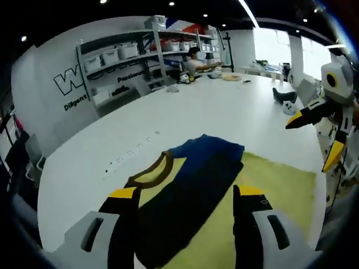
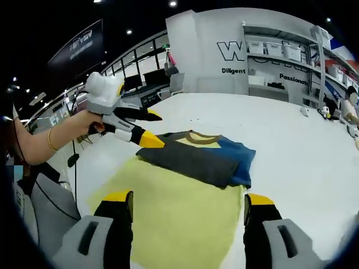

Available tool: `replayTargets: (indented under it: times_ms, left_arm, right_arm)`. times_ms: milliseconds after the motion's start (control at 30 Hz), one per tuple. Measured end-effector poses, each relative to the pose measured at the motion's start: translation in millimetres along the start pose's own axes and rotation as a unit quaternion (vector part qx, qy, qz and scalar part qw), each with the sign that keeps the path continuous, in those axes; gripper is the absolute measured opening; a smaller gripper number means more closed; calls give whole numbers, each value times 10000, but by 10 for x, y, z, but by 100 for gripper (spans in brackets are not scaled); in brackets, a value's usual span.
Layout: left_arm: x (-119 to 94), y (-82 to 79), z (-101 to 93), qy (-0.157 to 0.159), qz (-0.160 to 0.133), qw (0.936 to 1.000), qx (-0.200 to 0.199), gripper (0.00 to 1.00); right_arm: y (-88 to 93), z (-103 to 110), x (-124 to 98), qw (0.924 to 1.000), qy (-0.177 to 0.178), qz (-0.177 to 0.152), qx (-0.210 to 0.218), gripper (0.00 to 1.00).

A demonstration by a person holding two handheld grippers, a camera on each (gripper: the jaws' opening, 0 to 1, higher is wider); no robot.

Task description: Fold the garment on the visible template until the final outline fits inside the template.

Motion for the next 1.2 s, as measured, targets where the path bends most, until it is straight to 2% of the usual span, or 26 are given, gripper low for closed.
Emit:
replayTargets:
  times_ms: [267,400,467,767,900,1033,1200]
  left_arm:
    - [-222,201,131,-305,133,9993,-148,74]
    - [-328,309,154,-479,144,9982,-341,73]
    - [-376,411,151,-585,243,9969,-474,73]
    - [-397,683,133,-639,466,9943,-712,67]
    - [-360,771,113,-714,529,9938,-668,63]
    - [-312,850,100,-645,650,9936,-663,60]
    - [-269,949,99,-633,685,9910,-955,55]
  right_arm:
    - [-219,149,252,9987,-305,186,-375,80]
    - [-290,187,345,9982,-379,228,-414,76]
    - [-362,236,431,9975,-535,213,-408,75]
    - [-549,380,732,9941,-871,331,-560,69]
    - [-648,412,899,9925,-1003,350,-602,66]
    - [-722,472,1078,9910,-1125,370,-619,63]
    - [-778,544,1275,9895,-1217,426,-651,61]
Point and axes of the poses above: the point that each gripper's makers call its tool centre point, and the gripper's own axes: x roughly forward along the fingers, z roughly to its left, y roughly out of its underside, the point moved 9 cm from there along -x, roughly backward along the fingers, and after that the axes turned 14 degrees about x, right-handed, at the moved point
